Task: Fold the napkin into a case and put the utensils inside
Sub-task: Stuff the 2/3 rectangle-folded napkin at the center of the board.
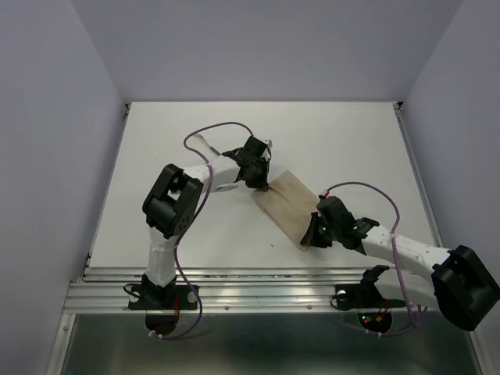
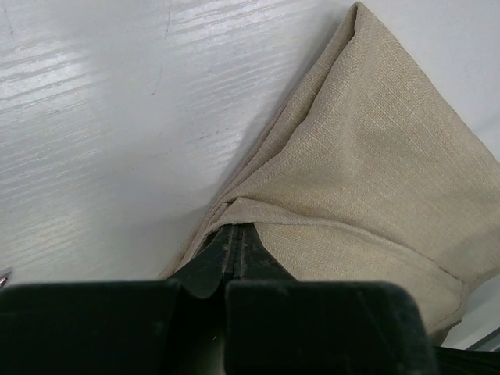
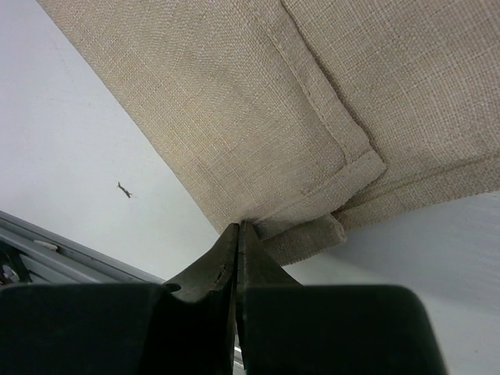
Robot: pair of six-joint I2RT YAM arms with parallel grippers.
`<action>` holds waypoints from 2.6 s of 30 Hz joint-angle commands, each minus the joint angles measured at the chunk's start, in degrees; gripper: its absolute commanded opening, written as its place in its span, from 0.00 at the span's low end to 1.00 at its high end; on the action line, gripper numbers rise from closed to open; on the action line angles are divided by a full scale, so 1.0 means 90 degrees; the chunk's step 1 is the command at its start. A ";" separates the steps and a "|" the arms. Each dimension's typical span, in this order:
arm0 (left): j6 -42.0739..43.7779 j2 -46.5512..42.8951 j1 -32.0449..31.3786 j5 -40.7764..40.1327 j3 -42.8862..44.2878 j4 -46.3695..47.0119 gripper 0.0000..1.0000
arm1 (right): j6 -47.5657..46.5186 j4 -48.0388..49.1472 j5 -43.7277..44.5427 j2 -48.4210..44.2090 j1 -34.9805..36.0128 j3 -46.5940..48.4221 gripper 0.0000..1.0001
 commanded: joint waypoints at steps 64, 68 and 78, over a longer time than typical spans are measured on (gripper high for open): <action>0.0070 -0.0175 -0.0936 -0.2412 0.0162 -0.1097 0.33 | -0.3278 -0.0146 -0.0837 0.5397 -0.2254 0.5513 0.60; 0.0099 -0.0116 -0.0946 -0.2383 0.0192 -0.1087 0.32 | -0.3307 -0.0156 -0.0945 0.5436 -0.2313 0.5484 0.58; 0.0119 -0.0097 -0.0946 -0.2256 0.0250 -0.0979 0.32 | -0.3287 -0.0156 -0.1004 0.5417 -0.2313 0.5455 0.57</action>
